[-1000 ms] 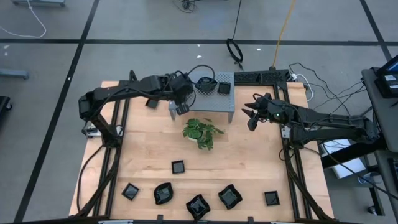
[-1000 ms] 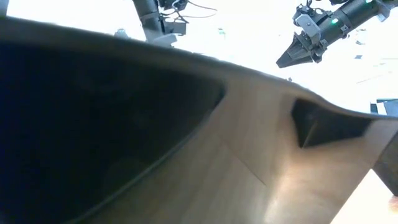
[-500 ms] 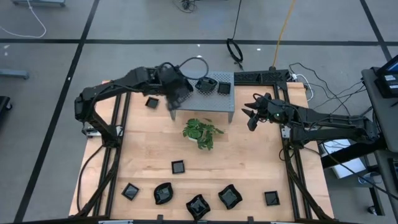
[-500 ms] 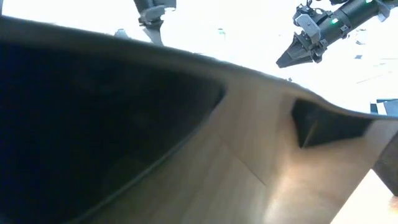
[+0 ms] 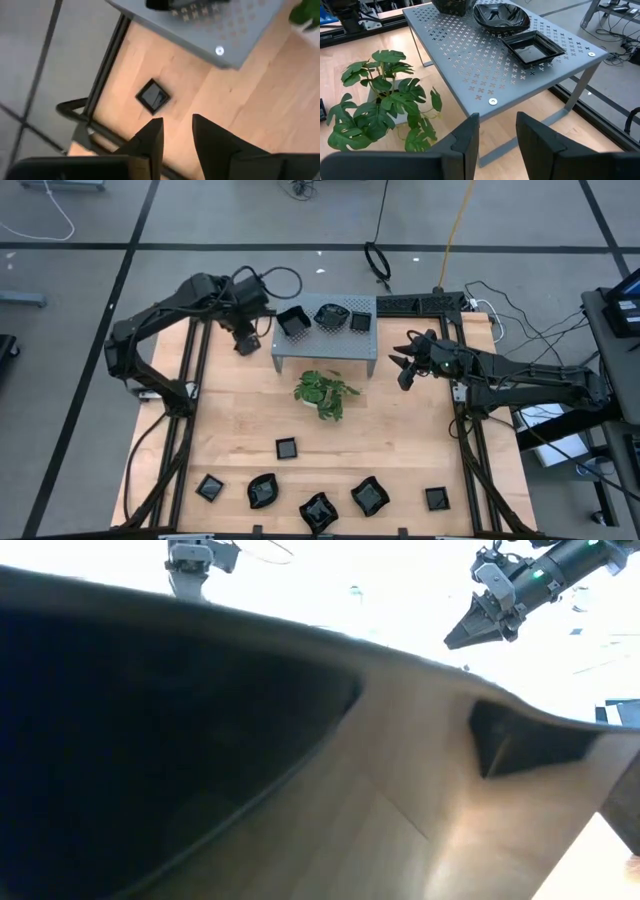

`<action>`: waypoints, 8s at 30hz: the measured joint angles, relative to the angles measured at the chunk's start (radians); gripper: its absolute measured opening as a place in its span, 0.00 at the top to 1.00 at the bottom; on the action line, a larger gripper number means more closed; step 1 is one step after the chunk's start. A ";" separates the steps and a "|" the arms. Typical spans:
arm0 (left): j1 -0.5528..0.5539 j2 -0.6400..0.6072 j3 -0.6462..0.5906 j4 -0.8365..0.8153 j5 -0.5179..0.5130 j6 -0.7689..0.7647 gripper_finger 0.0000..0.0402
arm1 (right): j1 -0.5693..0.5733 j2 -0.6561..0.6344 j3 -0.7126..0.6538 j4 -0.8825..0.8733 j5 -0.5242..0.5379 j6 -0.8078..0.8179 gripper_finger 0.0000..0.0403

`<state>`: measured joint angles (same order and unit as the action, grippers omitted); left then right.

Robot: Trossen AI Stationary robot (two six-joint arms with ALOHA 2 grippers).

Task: Pick & Place Mini shaped plates
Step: Stack the square plate on top of the stacked square plates on the shelf

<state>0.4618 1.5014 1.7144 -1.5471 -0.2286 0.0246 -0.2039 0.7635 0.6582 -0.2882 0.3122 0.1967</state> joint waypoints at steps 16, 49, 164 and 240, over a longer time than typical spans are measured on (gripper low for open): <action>0.284 -0.039 -0.619 0.457 0.174 -0.193 0.76 | 0.000 0.000 0.000 0.000 0.000 0.000 0.71; 0.436 -0.039 -0.997 1.025 -0.016 -0.611 0.54 | 0.000 0.000 0.000 0.045 0.001 0.000 0.71; -0.537 0.553 -0.298 1.521 0.147 -0.638 0.98 | 0.010 0.003 0.000 0.142 -0.002 0.235 0.71; -0.549 -0.083 -0.148 1.081 0.043 -0.400 0.56 | 0.507 0.857 0.000 0.480 -0.206 -0.446 0.65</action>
<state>-0.0875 1.4184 1.5661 -0.4662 -0.1852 -0.3752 0.3031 1.6206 0.6579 0.1917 0.1066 -0.2496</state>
